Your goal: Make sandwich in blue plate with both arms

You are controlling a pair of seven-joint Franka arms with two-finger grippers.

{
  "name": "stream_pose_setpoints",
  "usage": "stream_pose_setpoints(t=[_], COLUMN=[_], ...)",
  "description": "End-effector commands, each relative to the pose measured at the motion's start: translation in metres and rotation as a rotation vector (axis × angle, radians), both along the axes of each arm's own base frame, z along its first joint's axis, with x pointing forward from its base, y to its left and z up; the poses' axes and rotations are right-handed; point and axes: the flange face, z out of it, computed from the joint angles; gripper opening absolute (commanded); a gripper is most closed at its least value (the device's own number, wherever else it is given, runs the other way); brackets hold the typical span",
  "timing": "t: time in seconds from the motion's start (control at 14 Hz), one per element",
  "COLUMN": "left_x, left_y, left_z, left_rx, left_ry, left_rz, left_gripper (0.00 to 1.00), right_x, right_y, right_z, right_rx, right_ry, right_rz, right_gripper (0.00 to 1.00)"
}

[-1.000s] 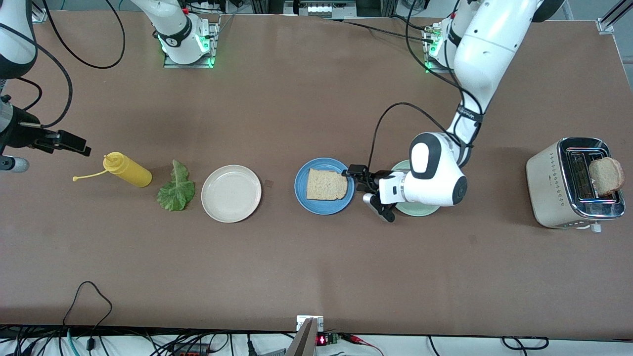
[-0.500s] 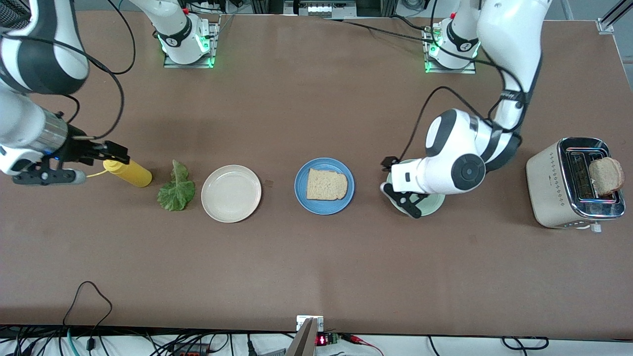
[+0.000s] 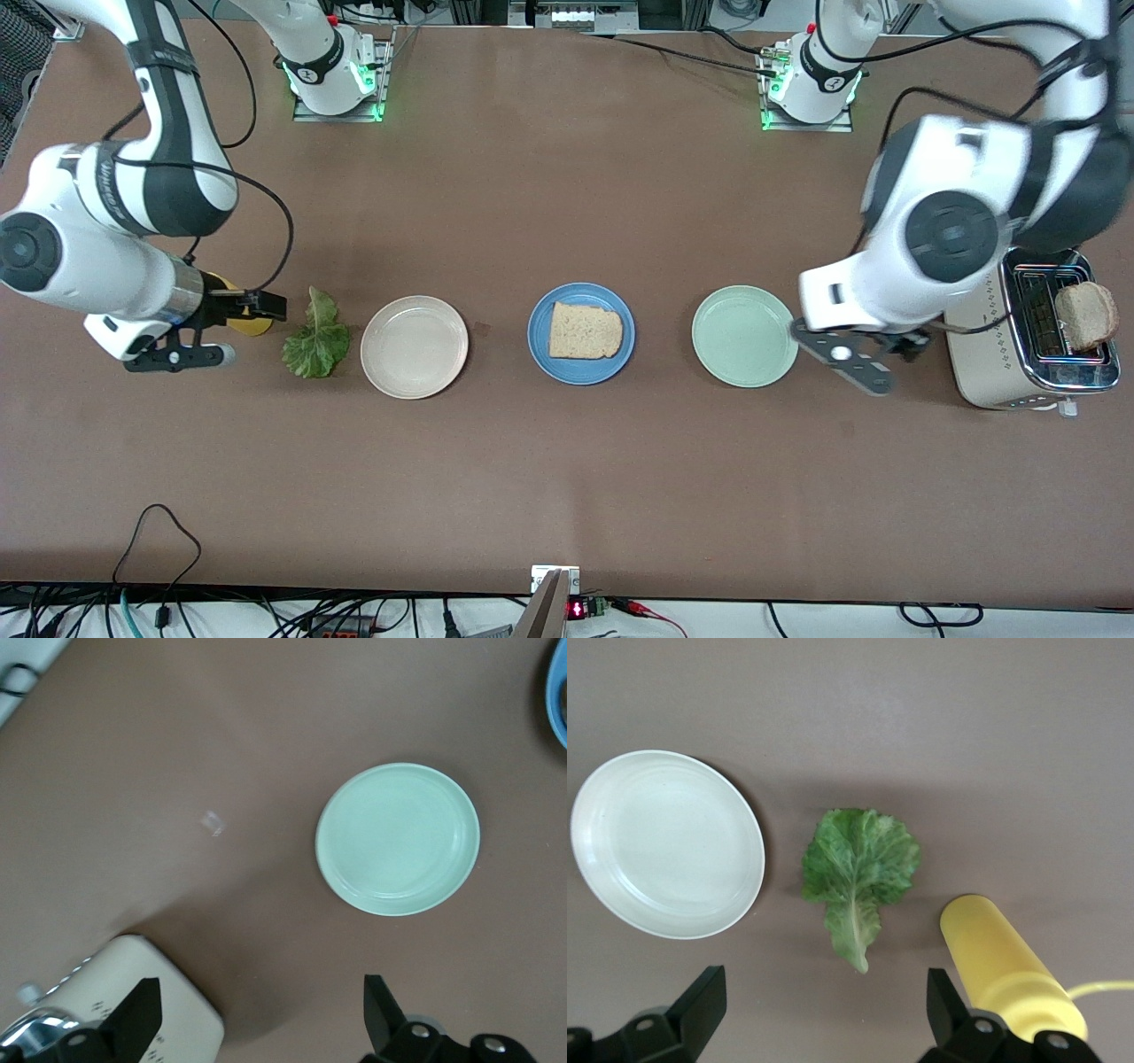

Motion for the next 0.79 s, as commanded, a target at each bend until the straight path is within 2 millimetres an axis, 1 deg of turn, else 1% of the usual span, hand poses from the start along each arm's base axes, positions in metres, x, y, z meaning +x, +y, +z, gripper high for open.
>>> stream_pose_setpoints(t=[0.0,0.07,0.14,0.21,0.29,0.36,0.43,0.5,0.57,0.64,0.71], left_x=[-0.001,-0.013,-0.018,-0.028,-0.038,-0.05,-0.057,-0.066,-0.08,-0.1,-0.122], left_y=[0.007,0.008,0.014,0.018,0.021,0.022,0.03,0.045,0.057,0.067,0.071], left_z=[0.044,0.065,0.078,0.096,0.109,0.114,0.112,0.103,0.091,0.081,0.075], left_rx=[0.007,-0.004,-0.062,-0.107,-0.117,-0.12,-0.131,-0.164,-0.197,-0.213,-0.215], left_ry=[-0.048,-0.059,-0.073,-0.084,-0.094,-0.099,-0.107,-0.124,-0.15,-0.175,-0.191], left_rz=[0.104,0.182,0.305,0.362,0.368,0.365,0.375,0.398,0.415,0.426,0.427], left_gripper=[1.0,1.0,1.0,1.0,1.0,1.0,1.0,1.0,1.0,1.0,1.0], right_x=[0.011,0.014,0.015,0.016,0.017,0.017,0.015,0.014,0.012,0.01,0.008], right_y=[0.006,0.005,0.005,0.005,0.009,0.012,0.014,0.013,0.011,0.007,0.006], right_z=[-0.043,-0.062,-0.079,-0.093,-0.104,-0.113,-0.127,-0.135,-0.144,-0.153,-0.158], right_rx=[-0.02,-0.023,-0.026,-0.028,-0.03,-0.031,-0.034,-0.035,-0.037,-0.04,-0.04], right_ry=[0.011,0.014,0.018,0.02,0.019,0.019,0.028,0.029,0.035,0.049,0.058], right_rz=[0.01,0.008,0.008,0.008,0.014,0.019,0.022,0.022,0.019,0.015,0.012], right_gripper=[1.0,1.0,1.0,1.0,1.0,1.0,1.0,1.0,1.0,1.0,1.0])
